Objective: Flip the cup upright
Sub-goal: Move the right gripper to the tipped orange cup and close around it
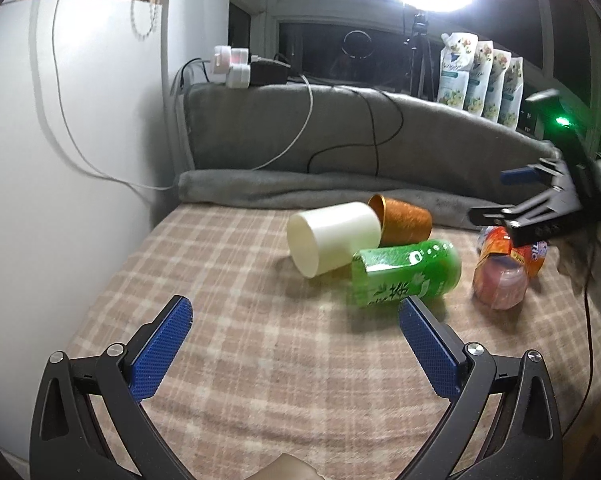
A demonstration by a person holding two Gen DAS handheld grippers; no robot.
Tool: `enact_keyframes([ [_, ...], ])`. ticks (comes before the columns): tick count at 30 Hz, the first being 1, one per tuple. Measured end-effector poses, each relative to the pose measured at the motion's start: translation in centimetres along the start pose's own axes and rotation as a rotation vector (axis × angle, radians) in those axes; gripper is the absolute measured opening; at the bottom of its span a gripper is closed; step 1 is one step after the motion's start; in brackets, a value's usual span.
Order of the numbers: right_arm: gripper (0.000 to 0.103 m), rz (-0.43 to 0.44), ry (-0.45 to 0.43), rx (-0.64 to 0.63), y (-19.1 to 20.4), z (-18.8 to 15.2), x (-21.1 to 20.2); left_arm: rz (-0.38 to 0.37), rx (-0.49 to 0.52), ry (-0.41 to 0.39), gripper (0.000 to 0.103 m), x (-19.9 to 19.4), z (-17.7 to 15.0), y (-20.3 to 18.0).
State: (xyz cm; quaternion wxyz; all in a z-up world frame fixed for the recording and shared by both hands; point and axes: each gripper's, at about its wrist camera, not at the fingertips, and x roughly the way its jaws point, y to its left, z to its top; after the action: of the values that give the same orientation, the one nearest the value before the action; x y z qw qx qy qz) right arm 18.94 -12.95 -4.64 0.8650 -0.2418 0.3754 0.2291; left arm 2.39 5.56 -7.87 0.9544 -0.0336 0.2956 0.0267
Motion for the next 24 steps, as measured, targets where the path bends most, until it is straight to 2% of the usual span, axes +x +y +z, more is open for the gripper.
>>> enact_keyframes([
  [5,0.103,0.050,0.072,-0.084,-0.2,2.4,4.1,0.018,-0.018,0.012,0.102,0.1,-0.1,0.8],
  [12,0.103,0.099,0.176,-0.218,0.4,3.8,9.2,0.051,-0.007,0.038,0.102,0.8,-0.6,1.3],
  [18,0.101,0.158,0.229,-0.289,1.2,5.0,11.9,0.068,-0.024,0.060,0.102,1.9,-0.4,2.0],
  [24,0.097,0.175,0.271,-0.321,1.9,5.7,13.9,0.073,-0.023,0.056,0.102,2.2,-0.1,2.2],
])
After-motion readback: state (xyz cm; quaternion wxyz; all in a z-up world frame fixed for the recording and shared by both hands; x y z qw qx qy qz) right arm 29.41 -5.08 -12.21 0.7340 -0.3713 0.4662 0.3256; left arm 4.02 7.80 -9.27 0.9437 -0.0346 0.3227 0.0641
